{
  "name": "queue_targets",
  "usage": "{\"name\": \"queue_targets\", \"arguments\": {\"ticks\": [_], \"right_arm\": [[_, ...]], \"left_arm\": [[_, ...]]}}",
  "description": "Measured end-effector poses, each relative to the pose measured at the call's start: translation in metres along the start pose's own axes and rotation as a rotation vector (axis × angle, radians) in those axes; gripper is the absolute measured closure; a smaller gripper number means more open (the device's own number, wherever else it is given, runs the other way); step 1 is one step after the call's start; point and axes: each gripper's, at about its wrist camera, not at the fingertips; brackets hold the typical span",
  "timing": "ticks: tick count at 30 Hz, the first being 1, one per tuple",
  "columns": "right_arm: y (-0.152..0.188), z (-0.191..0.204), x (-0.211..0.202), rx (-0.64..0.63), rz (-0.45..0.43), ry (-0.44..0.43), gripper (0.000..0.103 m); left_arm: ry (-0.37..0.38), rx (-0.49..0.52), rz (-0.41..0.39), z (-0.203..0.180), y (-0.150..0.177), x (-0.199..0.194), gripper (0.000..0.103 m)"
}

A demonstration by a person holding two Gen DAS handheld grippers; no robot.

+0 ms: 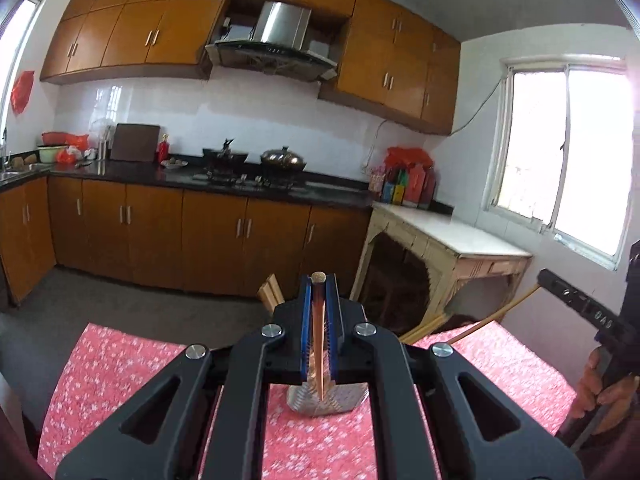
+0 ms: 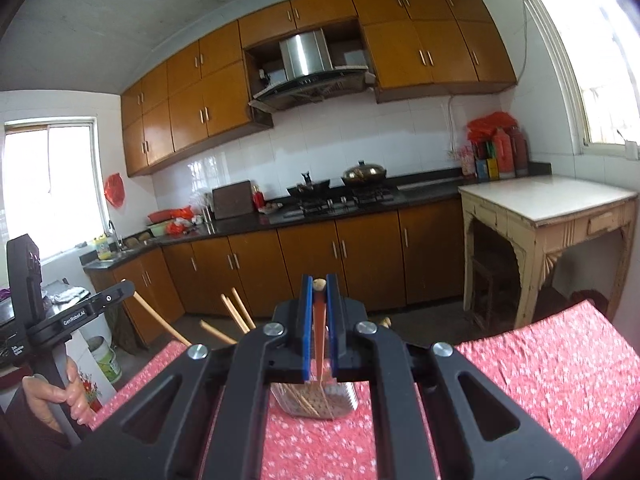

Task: Organize utensils
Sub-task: 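Lower both chopsticks into the wire basket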

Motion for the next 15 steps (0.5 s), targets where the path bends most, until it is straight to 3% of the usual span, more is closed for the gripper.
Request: {"name": "queue_targets", "arguments": {"ticks": [5,9,15], "right_arm": [[-0.02,0.005,0.016,-0.004,-0.018,0.006,0.095],[-0.031,0.008,0.037,-0.002,-0.022,0.012,0.095],[-0.039,0.013,0.074,-0.025,0.007,0.03,0.095]], "left_arm": [[-0.002,0.006,-0.061,-0.016,-0.025,0.0,0.097],[-0.049,0.026,-0.099,-0.029,-0.039,0.016,0.097],[-0.115,0.057,-0.098,-0.038,-0.043,0.05,0.096]]}}
Point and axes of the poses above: each gripper's, at about its wrist camera, not at the fingertips, and x roughly the way its jaws point, z to its left, y to its underside, and after that the axes turned 3 degrees about -y, right-handed
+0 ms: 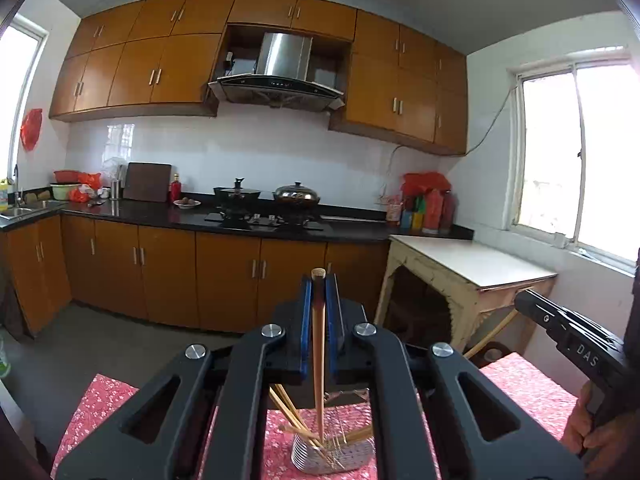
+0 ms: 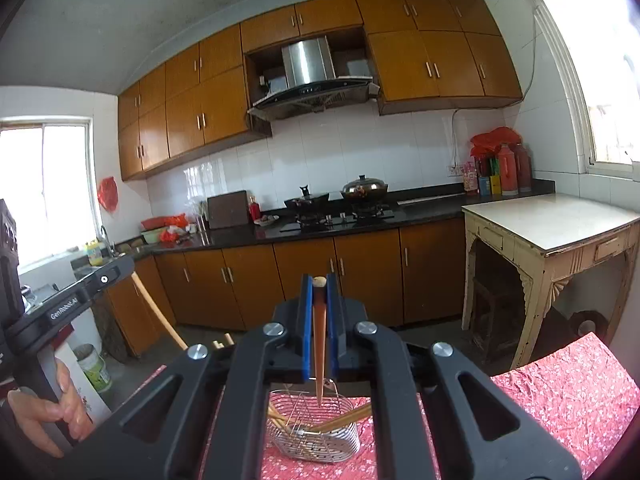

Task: Organize utensils
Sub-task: 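Lower both chopsticks into the wire basket, then open both grippers to release the chopsticks and withdraw from the basket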

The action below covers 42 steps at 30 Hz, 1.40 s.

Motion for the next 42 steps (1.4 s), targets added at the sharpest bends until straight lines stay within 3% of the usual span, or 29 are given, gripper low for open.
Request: {"name": "queue_targets", "arguments": {"ticks": [9,14,15,16,17,18,24,32,39,42], "right_arm": [[0.025,-0.002,0.053,-0.009,0.1,0.018,0.095],[0.036,-0.013,0.071,-0.006,0.152,0.071,0.091],[0.037,-0.016,0.07,-0.004,0.15,0.089,0.084],[0.038,-0.019,0.067,0.0,0.144,0.103,0.062],[0.039,-0.023,0.063,0.006,0.13,0.114,0.05],[0.039,-0.027,0.058,0.011,0.118,0.124,0.049],[0.036,-0.037,0.035,0.03,0.1,0.165,0.038],[0.039,-0.031,0.002,0.019,0.065,0.191,0.007],[0.049,-0.016,-0.026,-0.01,0.044,0.242,0.004],[0.054,-0.005,-0.041,-0.045,0.026,0.269,0.004]], "left_arm": [[-0.042,0.02,0.067,-0.009,0.024,0.053,0.096],[-0.061,0.013,0.106,-0.002,0.035,0.06,0.094],[-0.065,0.016,0.107,-0.001,0.035,0.059,0.079],[-0.078,0.022,0.101,0.001,0.035,0.054,0.045],[-0.099,0.025,0.081,0.004,0.034,0.048,0.029],[-0.111,0.025,0.062,0.005,0.033,0.043,0.019],[-0.138,0.011,0.044,0.025,0.026,0.016,0.011],[-0.181,-0.023,0.065,0.055,0.033,-0.017,0.002],[-0.217,-0.033,0.105,0.073,0.043,-0.038,0.002],[-0.239,0.012,0.086,0.072,0.052,-0.054,0.002]]}}
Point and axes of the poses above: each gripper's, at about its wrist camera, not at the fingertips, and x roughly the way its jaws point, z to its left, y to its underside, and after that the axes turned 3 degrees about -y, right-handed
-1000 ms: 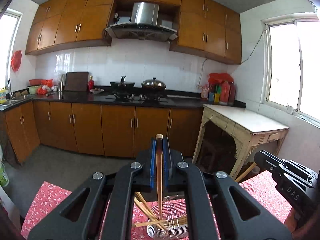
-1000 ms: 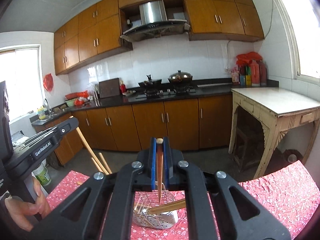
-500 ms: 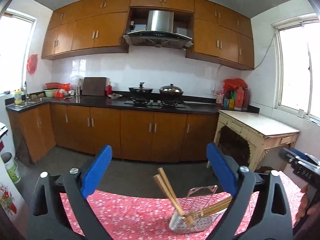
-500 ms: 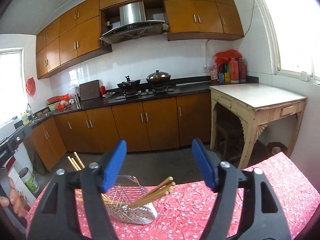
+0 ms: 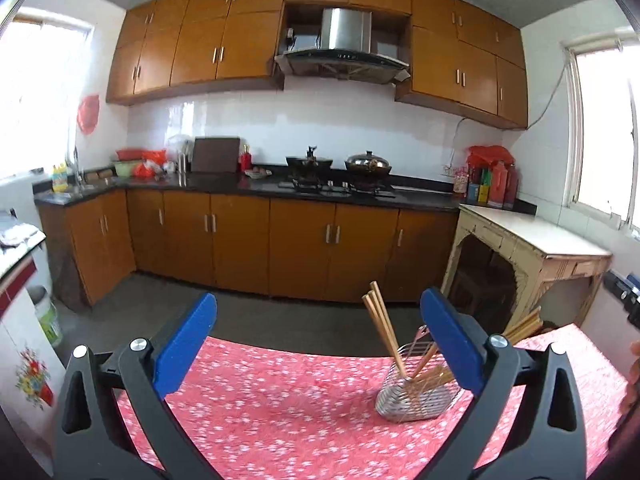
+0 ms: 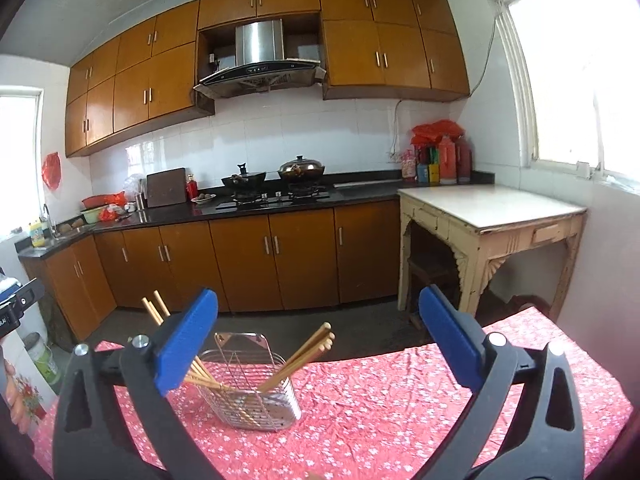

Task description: Organize utensils

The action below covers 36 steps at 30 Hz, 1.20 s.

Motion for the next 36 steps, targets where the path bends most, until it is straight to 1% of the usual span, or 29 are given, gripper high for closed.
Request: {"name": "queue_targets", "arguments": {"ticks": [4,7,9,12,16,20,22,26,29,33,36], "right_arm": [[0.023,0.012,-0.036,-0.03,-0.067,-0.017,0.004],[0.048,0.022,-0.062,-0.053,-0.116,-0.021,0.004],[0.067,0.026,-0.075,-0.059,-0.131,-0.014,0.004],[0.095,0.028,-0.087,-0.046,-0.118,-0.037,0.004],[0.129,0.034,-0.092,-0.035,-0.071,-0.078,0.004],[0.156,0.041,-0.099,-0.071,-0.053,-0.085,0.004],[0.164,0.042,-0.102,-0.081,-0.056,-0.083,0.004],[0.177,0.04,-0.106,-0.079,-0.055,-0.08,0.004],[0.184,0.039,-0.11,-0.074,-0.065,-0.079,0.004],[0.193,0.041,-0.118,-0.086,-0.085,-0.086,0.004],[0.194,0.042,-0.12,-0.087,-0.089,-0.091,0.004]], "left_arm": [[0.031,0.015,-0.008,0.002,0.021,-0.021,0.002],[0.086,0.007,-0.041,0.004,0.043,-0.044,0.002],[0.094,0.011,-0.048,0.003,0.06,-0.057,0.002],[0.097,0.017,-0.059,0.002,0.087,-0.071,0.002],[0.06,0.056,-0.054,-0.004,0.116,-0.079,0.002],[0.049,0.057,-0.035,-0.005,0.137,-0.082,0.002],[0.054,0.036,-0.024,-0.003,0.147,-0.084,0.002],[0.089,-0.008,-0.01,0.001,0.157,-0.084,0.002],[0.091,-0.026,-0.008,0.004,0.165,-0.086,0.002],[0.063,-0.015,-0.025,0.002,0.172,-0.092,0.002],[0.057,0.003,-0.044,-0.002,0.174,-0.097,0.002]]}}
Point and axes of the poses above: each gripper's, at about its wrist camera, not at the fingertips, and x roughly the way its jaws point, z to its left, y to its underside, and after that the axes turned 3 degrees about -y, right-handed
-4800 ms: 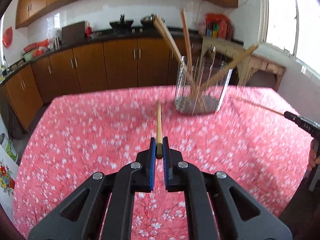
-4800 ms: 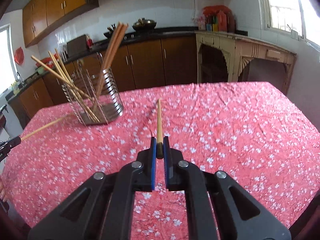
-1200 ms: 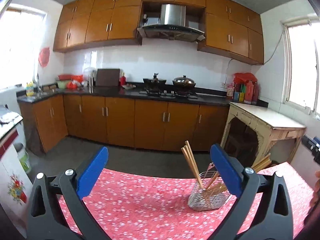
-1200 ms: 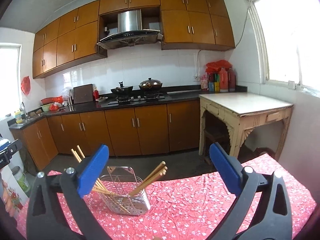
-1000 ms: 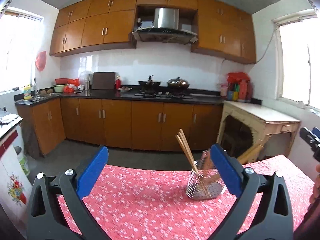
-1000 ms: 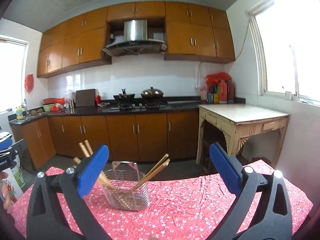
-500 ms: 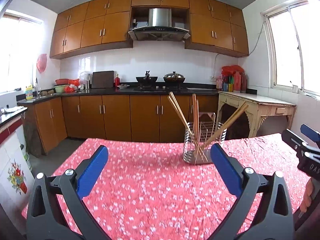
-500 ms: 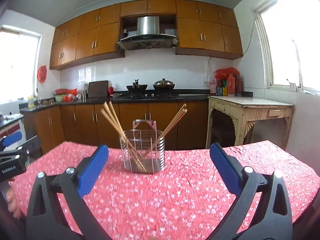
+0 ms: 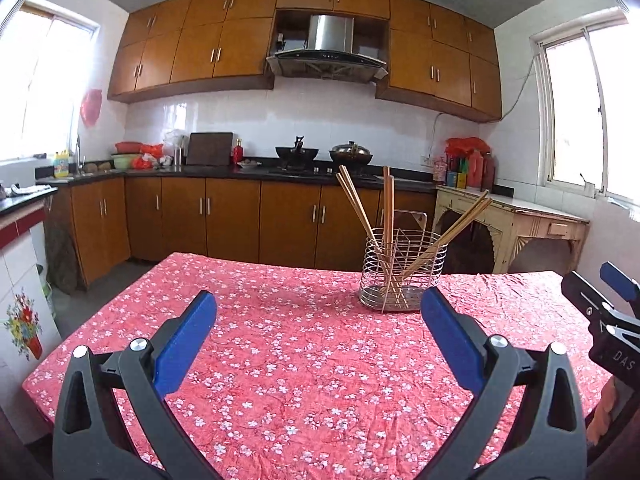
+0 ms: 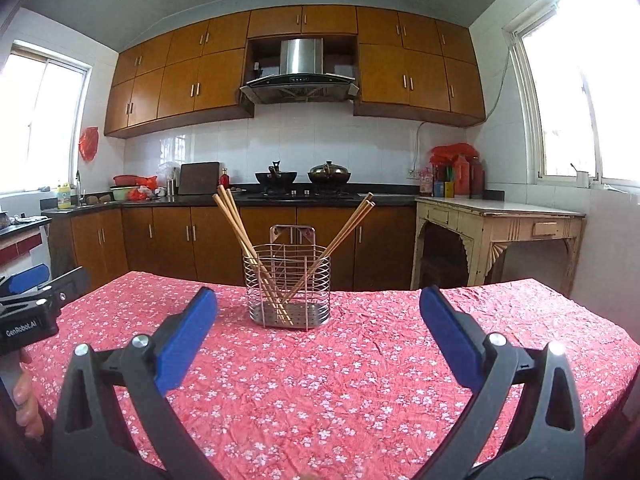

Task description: Organize utensils

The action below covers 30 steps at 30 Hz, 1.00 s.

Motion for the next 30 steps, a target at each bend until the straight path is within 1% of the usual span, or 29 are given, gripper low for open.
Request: {"name": "queue_targets", "arguments": {"ticks": [5,9,17,30], "right_arm": [[0.0,-0.002,-0.003,0.017,-0.005,-0.006,0.004],[0.001,-0.004,-0.003,0.024,-0.001,-0.004,0.004],[0.001,-0.009,-0.006,0.02,-0.021,0.005,0.004],[0.001,-0.01,-0.006,0.028,-0.018,-0.007,0.004]], "left_arm": [[0.0,0.03,-0.022,-0.006,0.002,-0.006,0.002],[0.017,0.036,-0.02,-0.011,0.002,-0.007,0.002],[0.0,0.048,-0.04,-0.014,0.003,-0.01,0.002],[0.012,0.037,-0.026,-0.017,0.003,-0.005,0.002]]}}
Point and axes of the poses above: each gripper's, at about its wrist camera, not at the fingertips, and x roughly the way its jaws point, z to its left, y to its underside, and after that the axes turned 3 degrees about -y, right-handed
